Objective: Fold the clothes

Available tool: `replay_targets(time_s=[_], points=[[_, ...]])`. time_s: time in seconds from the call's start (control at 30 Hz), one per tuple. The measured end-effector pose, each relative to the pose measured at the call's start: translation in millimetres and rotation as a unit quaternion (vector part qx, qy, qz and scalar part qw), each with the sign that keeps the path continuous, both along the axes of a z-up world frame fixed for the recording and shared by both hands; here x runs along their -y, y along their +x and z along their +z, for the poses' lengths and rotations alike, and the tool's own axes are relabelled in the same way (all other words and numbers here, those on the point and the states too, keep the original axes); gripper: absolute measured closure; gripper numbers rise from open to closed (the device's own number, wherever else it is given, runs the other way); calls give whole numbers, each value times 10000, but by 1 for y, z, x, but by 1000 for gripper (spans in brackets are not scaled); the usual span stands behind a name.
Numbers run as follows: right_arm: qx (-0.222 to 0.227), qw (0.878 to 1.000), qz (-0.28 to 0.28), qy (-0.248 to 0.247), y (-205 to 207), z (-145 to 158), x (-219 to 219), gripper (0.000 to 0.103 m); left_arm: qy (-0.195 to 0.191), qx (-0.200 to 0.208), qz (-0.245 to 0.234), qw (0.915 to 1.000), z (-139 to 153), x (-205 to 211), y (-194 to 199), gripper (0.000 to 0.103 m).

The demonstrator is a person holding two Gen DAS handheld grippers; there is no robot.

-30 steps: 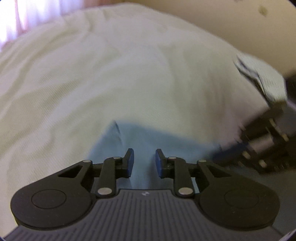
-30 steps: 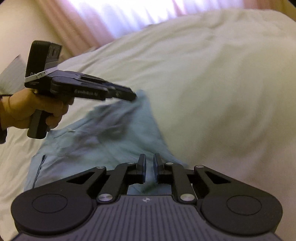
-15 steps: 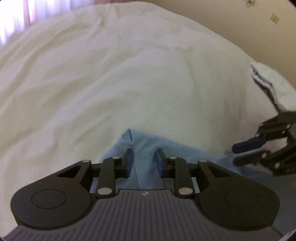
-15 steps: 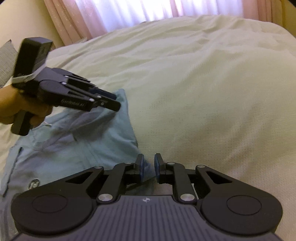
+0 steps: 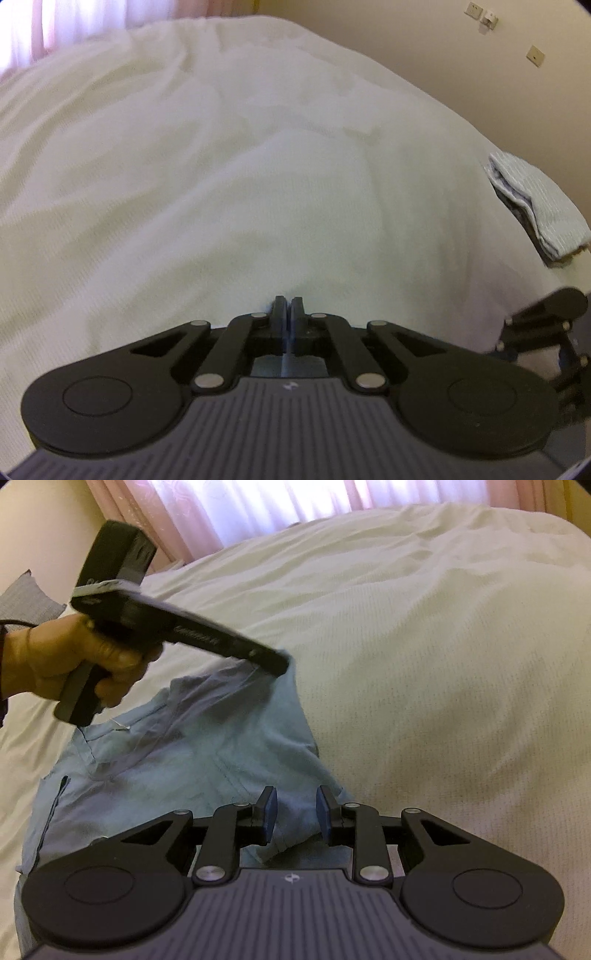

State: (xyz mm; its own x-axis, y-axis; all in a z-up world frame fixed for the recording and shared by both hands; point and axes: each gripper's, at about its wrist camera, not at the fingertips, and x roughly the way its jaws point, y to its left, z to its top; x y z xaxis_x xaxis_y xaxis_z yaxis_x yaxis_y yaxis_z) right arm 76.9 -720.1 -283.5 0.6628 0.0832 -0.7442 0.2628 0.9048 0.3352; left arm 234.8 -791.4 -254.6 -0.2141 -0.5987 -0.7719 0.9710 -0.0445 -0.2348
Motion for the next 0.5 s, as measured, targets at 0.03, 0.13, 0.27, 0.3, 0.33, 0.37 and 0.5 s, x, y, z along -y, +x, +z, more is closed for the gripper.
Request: replay_targets(time_s=[0.03, 0.13, 0.27, 0.3, 0.33, 0.37, 0.5], points=[[33, 10000, 28, -9, 2, 1, -1, 75, -3, 12, 26, 10000, 0, 2, 2, 103], [171, 9997, 155, -74, 14, 2, -5, 75, 30, 140, 82, 9999, 1, 5, 6, 103], [289, 9989, 335, -160, 33, 0, -9, 75, -23, 239, 104, 9997, 10, -5, 8, 103], [272, 9988, 384, -149, 37, -3, -9, 75, -47, 254, 45, 9997, 13, -10, 7, 103], [235, 9987, 428, -146, 39, -7, -8, 75, -43, 280, -55, 9996, 15, -17, 3, 103], [156, 9987, 440, -181, 39, -10, -7, 75, -24, 302, -213, 9993, 17, -24, -2, 103], [-119, 9991, -75, -392, 18, -17, 10, 76, 176, 559, -824, 9949, 11, -46, -26, 98]])
